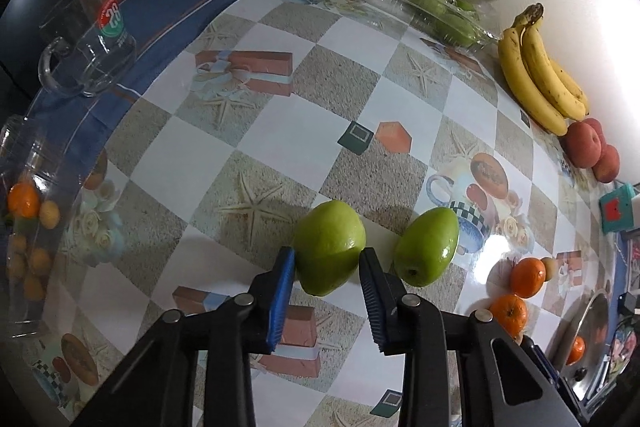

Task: Organize fruits
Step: 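Grasp the green pear with the left tool while the right tool grasps the plum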

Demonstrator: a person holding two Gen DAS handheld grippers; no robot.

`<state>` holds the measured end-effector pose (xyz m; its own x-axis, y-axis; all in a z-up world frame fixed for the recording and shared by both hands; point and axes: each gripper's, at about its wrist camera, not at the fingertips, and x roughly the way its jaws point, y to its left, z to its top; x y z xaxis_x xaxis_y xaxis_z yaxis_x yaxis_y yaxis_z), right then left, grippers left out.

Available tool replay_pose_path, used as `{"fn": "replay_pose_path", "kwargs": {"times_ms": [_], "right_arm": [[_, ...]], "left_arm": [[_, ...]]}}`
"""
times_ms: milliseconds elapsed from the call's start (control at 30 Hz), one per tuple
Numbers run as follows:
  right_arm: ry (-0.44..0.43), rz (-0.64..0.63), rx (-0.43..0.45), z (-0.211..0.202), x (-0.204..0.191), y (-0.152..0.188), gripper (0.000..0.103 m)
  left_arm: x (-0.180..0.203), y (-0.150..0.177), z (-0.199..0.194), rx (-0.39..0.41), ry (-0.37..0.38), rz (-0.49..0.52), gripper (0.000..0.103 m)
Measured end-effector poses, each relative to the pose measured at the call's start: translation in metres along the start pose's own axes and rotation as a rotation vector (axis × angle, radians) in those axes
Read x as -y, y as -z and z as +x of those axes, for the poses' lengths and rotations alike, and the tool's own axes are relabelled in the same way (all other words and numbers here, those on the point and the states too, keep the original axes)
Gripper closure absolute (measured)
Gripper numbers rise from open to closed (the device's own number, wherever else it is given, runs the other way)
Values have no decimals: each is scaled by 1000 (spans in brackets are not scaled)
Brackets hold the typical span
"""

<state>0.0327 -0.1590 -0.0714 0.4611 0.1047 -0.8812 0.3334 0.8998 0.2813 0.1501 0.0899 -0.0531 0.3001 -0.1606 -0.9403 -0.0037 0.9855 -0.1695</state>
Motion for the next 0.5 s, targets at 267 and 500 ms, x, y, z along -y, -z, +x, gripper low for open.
{"fn": "replay_pose_path", "kwargs": {"times_ms": [267, 500], "right_arm": [[-4, 5, -6, 1, 1, 1, 80], [-10, 10, -7, 1, 2, 1, 80]], "left_arm": [[-10, 0, 9, -22, 82, -71, 56], [-3, -3, 9, -15, 81, -51, 63]]}}
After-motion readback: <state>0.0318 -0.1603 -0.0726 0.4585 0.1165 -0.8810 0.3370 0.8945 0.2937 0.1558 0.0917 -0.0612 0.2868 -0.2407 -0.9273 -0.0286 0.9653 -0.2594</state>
